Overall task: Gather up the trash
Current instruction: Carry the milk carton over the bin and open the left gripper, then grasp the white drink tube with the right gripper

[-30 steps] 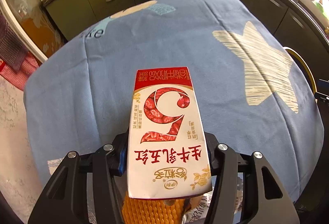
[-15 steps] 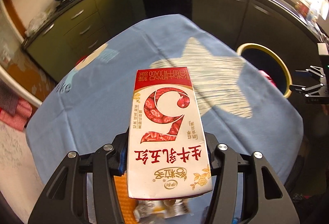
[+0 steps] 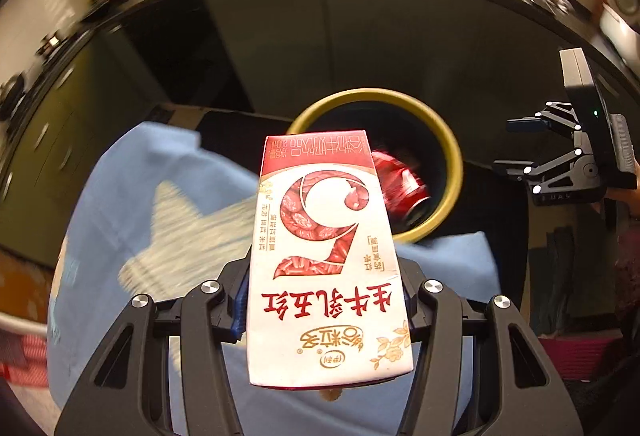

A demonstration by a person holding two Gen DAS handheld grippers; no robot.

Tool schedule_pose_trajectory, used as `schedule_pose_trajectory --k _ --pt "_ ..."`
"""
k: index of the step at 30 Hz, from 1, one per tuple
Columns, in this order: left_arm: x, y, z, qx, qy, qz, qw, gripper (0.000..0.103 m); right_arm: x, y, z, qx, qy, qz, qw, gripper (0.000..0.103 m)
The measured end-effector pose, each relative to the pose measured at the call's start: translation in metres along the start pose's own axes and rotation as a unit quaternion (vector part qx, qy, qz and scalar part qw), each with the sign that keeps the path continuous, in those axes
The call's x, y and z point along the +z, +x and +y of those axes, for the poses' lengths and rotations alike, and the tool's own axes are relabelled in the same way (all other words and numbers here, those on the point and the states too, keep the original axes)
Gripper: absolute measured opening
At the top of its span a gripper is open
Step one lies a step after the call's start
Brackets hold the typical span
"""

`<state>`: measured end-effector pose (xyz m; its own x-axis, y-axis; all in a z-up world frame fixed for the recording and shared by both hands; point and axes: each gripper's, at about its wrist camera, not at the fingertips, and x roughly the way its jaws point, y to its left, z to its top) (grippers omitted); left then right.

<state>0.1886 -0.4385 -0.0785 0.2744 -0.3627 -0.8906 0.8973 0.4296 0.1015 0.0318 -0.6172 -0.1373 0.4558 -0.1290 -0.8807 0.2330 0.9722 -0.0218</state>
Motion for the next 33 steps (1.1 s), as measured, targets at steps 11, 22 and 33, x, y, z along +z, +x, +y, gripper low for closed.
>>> schedule_pose_trajectory --k 11,22,33 --pt "0.068 0.068 -0.018 0.008 0.004 -0.009 0.9999 0.081 -0.017 -0.005 -0.022 -0.001 0.021 0.002 1.000 0.067" --pt "-0.006 -0.047 0.026 -0.001 -0.064 -0.090 0.9939 0.086 -0.006 -0.004 0.008 0.015 -0.016 -0.001 1.000 0.066" --pt "-0.169 -0.150 0.090 0.085 -0.204 -0.136 0.9656 0.091 0.021 -0.016 0.112 0.080 -0.143 -0.008 0.987 0.066"
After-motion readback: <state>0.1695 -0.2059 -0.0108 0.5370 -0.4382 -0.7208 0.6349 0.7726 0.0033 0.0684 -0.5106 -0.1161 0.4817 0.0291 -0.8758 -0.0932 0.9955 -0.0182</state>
